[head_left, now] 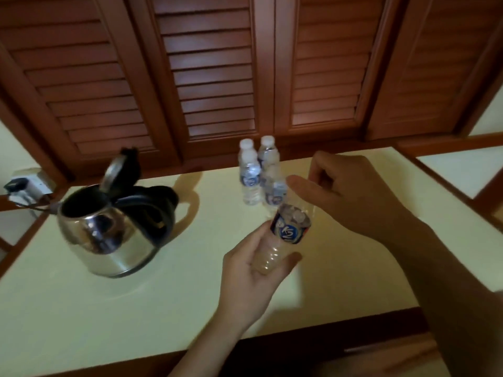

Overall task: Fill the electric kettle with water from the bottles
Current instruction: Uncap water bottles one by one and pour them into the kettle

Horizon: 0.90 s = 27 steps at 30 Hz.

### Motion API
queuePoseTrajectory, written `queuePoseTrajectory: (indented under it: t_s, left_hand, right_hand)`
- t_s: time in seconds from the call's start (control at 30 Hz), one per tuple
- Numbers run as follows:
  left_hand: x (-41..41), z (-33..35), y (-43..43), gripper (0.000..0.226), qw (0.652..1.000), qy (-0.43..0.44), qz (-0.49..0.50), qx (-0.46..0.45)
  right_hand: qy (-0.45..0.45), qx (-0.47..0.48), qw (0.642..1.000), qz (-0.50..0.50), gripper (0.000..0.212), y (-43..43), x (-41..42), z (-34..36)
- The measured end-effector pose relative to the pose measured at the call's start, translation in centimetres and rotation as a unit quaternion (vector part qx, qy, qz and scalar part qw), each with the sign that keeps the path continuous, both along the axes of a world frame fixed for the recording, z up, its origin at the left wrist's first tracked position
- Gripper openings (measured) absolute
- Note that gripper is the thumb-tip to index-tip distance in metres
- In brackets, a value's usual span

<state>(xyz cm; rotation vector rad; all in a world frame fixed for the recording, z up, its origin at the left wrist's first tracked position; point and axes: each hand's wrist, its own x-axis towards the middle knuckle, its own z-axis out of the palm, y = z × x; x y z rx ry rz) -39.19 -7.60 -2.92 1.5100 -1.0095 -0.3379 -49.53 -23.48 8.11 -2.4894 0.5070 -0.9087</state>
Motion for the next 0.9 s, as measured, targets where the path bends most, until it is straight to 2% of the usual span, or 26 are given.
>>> queuePoseTrajectory:
  t_s: [0.17, 0.27, 0.43, 0.5, 0.6, 0.67, 0.73, 0.8, 0.9]
  left_hand:
    - [-6.1, -0.2, -5.7, 0.045, 0.998, -0.017, 0.046, -0.026]
    - [-8.8, -0.5, -9.0, 0.039, 0.997, 0.022, 0.063, -0.028]
    - [-9.8, -1.5, -14.0, 0.044, 0.990, 0.026, 0.136, -0.019]
    - [-9.7, -1.8, -15.7, 0.049, 0.994, -0.016, 0.111, -0.006]
    - [-8.5, -3.0, -17.2, 0.074, 0.993, -0.096, -0.018, 0.068]
    - [-6.9, -5.0, -17.9, 0.083, 0.961, -0.221, -0.040, 0.161]
    - [-5.1, -6.7, -18.5, 0.078, 0.905, -0.339, 0.011, 0.256]
    - [-4.0, -7.2, -19.3, 0.082, 0.860, -0.367, 0.029, 0.352]
    - [-3.4, -7.3, -20.4, 0.090, 0.840, -0.364, 0.018, 0.402]
  right_hand:
    - [0.038, 0.045, 0.997, -0.053, 0.047, -5.7, -4.1, -0.9]
    - [0.003, 0.106, 0.992, -0.071, 0.054, -8.0, -5.6, -2.0]
    - [0.010, 0.205, 0.976, -0.070, 0.053, -9.0, -7.7, -7.6]
    - [-0.008, 0.231, 0.970, -0.072, 0.045, -9.3, -7.9, -9.6]
    - [-0.051, 0.231, 0.965, -0.114, 0.038, -11.0, -8.1, -11.4]
    - [-0.076, 0.210, 0.966, -0.134, 0.036, -12.3, -8.3, -12.1]
    - [-0.094, 0.204, 0.962, -0.153, 0.033, -13.6, -8.2, -12.8]
    - [-0.106, 0.198, 0.960, -0.170, 0.032, -14.8, -7.6, -13.6]
    - [-0.117, 0.176, 0.961, -0.180, 0.028, -16.6, -6.1, -14.7]
